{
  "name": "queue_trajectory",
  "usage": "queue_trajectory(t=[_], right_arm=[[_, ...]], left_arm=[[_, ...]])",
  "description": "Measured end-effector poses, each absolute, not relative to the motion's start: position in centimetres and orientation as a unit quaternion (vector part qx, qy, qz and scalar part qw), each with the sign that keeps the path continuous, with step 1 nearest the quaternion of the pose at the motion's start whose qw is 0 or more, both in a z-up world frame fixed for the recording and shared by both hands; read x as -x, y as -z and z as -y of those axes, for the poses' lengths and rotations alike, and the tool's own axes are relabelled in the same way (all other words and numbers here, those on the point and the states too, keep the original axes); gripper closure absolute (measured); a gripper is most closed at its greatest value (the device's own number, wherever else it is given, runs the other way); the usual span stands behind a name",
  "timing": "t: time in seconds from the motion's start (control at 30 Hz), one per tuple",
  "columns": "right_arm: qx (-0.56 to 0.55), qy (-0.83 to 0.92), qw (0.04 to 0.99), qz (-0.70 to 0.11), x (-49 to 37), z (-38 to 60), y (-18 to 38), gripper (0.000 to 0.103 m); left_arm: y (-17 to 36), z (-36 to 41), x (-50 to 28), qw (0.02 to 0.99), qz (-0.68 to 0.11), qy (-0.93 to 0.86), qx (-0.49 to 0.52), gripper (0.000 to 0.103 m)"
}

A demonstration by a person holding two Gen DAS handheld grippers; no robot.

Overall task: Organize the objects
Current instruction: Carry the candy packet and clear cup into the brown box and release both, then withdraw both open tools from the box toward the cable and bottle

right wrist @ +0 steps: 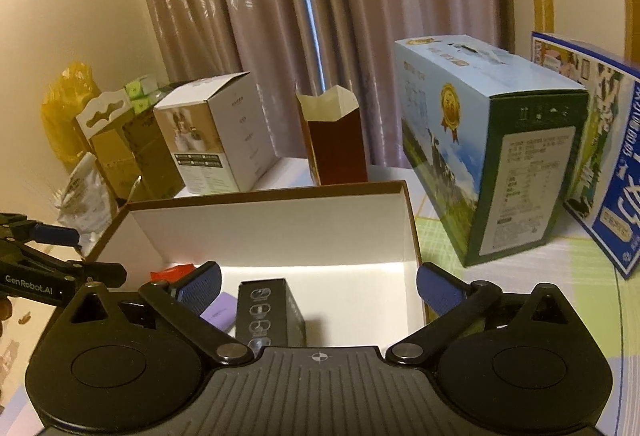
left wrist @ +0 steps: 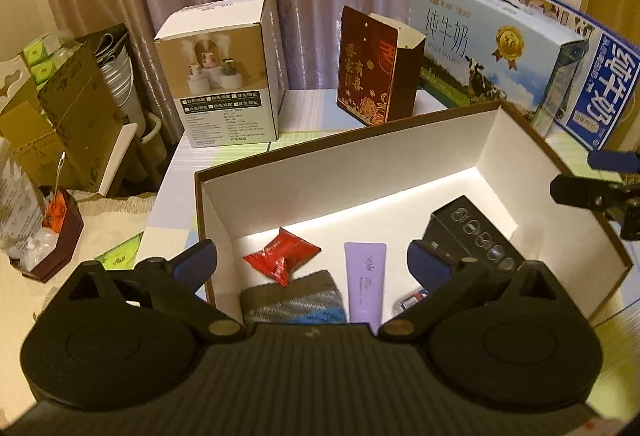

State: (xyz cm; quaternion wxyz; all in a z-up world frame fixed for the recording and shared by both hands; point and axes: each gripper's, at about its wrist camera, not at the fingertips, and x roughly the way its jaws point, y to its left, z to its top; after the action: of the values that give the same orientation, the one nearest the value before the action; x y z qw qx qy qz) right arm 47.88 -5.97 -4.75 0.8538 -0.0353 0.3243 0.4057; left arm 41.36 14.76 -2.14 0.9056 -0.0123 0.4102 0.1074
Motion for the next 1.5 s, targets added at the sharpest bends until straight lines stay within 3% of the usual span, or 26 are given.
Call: queue_trajectory(t=[0.6,1.5], right_arm=[[0.019,-0.386,0.856,-0.343,-42.4,9.7,2.9,0.002],[0.027,-0.404,0.833,-0.377,-33.4,15.2,3.5,0.002]], left_arm=[[0.0,-12.0,-34.4,0.898,-0.415,-0.132,0.068,0.003],[1.3,-7.3,-23.7,0.884,-0.435,-0.134,0.103,0.003]])
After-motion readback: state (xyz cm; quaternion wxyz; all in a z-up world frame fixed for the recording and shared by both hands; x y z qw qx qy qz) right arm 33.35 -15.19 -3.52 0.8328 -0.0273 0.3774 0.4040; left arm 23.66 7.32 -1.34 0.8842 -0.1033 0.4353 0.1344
